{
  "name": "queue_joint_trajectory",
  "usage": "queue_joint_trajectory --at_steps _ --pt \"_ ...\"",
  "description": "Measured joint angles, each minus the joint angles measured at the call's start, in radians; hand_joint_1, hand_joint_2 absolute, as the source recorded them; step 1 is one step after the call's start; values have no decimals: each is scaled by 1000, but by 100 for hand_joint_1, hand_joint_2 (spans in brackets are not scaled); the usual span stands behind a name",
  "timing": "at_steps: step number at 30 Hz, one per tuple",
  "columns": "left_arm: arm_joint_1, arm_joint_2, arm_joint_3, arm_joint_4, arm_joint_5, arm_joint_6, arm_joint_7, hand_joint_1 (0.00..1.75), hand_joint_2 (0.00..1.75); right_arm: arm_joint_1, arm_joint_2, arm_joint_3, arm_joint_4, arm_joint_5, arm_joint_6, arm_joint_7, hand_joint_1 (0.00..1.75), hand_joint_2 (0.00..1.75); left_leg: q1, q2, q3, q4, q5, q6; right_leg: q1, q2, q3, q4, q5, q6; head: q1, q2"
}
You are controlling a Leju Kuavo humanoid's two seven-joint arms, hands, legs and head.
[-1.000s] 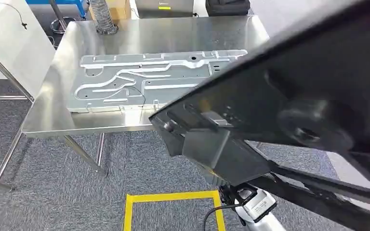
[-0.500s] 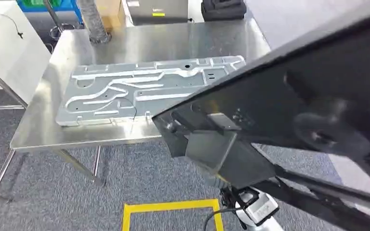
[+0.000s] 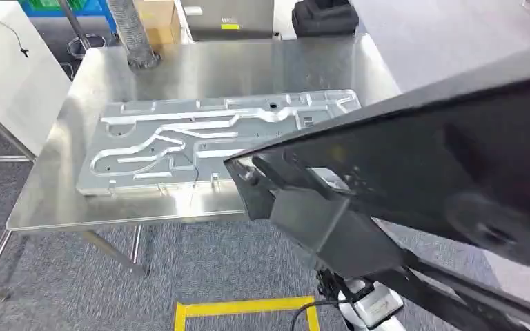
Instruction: Take the parts from the cabinet and place them on the table.
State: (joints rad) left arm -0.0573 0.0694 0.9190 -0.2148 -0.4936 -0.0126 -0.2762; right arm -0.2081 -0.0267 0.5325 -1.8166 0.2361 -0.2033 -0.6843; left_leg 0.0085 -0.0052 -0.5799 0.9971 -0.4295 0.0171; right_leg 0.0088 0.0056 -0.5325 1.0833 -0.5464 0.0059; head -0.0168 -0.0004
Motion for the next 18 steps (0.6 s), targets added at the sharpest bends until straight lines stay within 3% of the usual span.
queue_joint_trajectory --at_steps 3,4,5,6,8,9,10,11,13,14,15,18 --pt "-1 0 3 0 0 -1 0 0 175 -6 -2 -31 -7 -1 -17 20 175 175 0 0 7 0 -10 4 -13 0 -141 219 -89 14 0 0" --pt "1 0 4 0 -2 -1 0 0 175 -6 -3 -42 -7 3 -23 30 175 175 1 0 11 1 -13 3 -17 0 -170 246 -85 19 0 0" --pt "1 0 5 0 -3 -1 -1 0 175 -7 -3 -57 -7 3 -24 39 175 175 2 -1 17 1 -18 1 -21 -1 -172 224 -56 21 0 0" --pt "1 0 5 0 -7 -3 -5 0 175 -13 -6 -74 -5 -10 -4 45 175 175 3 -2 25 1 -23 -1 -24 -1 -152 158 -3 25 0 0" --pt "-1 -1 6 0 -12 -9 -11 0 175 -33 -10 -118 8 -14 32 59 175 175 4 -3 42 1 -35 -8 -29 -3 -88 -20 115 25 0 0" --pt "-1 -1 9 0 -13 -9 -14 0 175 -49 -13 -154 29 32 10 81 175 175 3 -4 46 3 -39 -15 -25 -4 -80 -55 107 21 0 0" --pt "-3 -1 12 0 -13 -8 -17 0 175 -68 -13 -194 55 111 -34 112 175 175 2 -3 37 4 -40 -21 -17 -5 -83 -63 87 8 0 0" --pt "-2 -1 15 0 -13 -8 -18 0 175 -79 -13 -227 71 172 -69 141 175 175 2 -2 36 3 -44 -28 -17 -4 -84 -63 112 1 0 0" --pt "-1 -3 22 0 -15 -9 -21 0 175 -110 -22 -289 121 361 -163 233 175 175 2 -2 43 13 -39 -40 -16 -3 -77 -67 109 -13 0 0" --pt "-2 -3 27 0 -16 -9 -21 0 175 -128 -23 -314 146 436 -195 270 175 175 6 -1 36 24 -51 -42 -20 -4 -70 -72 113 -21 0 0" --pt "-4 -5 29 0 -20 -10 -23 0 175 -146 -25 -338 168 503 -217 300 175 175 6 0 23 59 -72 -45 -20 -4 -67 -73 112 -25 0 0" --pt "-4 -8 37 0 -25 -10 -24 0 175 -182 -38 -401 239 648 -247 406 175 175 7 0 -93 280 -172 -56 -14 -6 -67 -71 108 -32 0 0"
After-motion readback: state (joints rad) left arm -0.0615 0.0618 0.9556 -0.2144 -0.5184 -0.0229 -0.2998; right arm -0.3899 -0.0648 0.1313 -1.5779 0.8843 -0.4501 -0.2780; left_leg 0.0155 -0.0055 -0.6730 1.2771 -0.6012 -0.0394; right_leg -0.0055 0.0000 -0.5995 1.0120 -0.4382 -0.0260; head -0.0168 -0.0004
